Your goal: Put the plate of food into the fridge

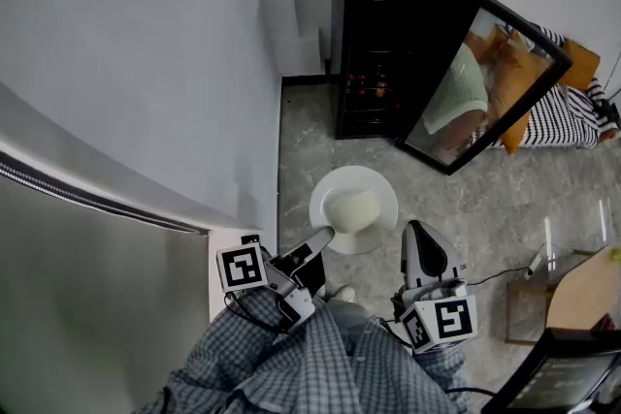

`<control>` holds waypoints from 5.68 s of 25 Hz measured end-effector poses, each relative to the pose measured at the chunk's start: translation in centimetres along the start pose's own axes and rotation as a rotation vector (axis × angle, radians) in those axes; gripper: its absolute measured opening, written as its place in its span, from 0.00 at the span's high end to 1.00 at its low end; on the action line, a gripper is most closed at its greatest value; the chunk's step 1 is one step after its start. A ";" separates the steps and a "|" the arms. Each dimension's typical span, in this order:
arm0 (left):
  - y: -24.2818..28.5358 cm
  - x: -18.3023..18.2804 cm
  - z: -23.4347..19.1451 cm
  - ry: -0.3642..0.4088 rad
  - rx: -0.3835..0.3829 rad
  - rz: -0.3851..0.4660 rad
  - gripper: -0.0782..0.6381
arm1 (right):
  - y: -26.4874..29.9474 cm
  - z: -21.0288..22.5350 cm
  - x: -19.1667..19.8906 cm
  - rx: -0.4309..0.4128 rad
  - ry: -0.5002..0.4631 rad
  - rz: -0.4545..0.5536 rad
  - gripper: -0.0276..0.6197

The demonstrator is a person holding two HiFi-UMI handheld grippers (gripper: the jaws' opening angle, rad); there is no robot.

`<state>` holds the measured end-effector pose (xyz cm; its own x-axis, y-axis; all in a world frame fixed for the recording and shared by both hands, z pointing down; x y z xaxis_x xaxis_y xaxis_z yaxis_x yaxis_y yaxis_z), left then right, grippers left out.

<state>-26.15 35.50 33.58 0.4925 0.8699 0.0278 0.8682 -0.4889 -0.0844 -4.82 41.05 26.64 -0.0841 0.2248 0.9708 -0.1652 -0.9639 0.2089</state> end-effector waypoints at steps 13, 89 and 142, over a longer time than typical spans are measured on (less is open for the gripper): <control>0.1 -0.2 -0.1 0.002 0.005 0.000 0.86 | 0.4 0.1 0.3 0.008 0.030 -0.016 0.95; 4.7 6.0 -0.7 -0.037 0.048 -0.006 0.86 | -2.4 6.0 5.2 -0.171 0.954 -0.201 0.88; 25.7 -16.1 -4.2 -0.073 0.015 -0.113 0.86 | 23.2 16.6 -1.0 0.002 0.982 -0.217 0.88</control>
<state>-11.56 8.65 35.11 0.3858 0.9219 -0.0348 0.9165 -0.3873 -0.1002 7.73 16.07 32.51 -0.8259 0.4124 0.3844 -0.2710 -0.8883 0.3708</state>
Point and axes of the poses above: the fingertips, and each gripper's own axes: y forward along the fingers, z to its right, x out of its underside, the point moved 8 cm from there along -y, backward along the fingers, and after that the axes turned 6 degrees about x, right-handed, at the moved point
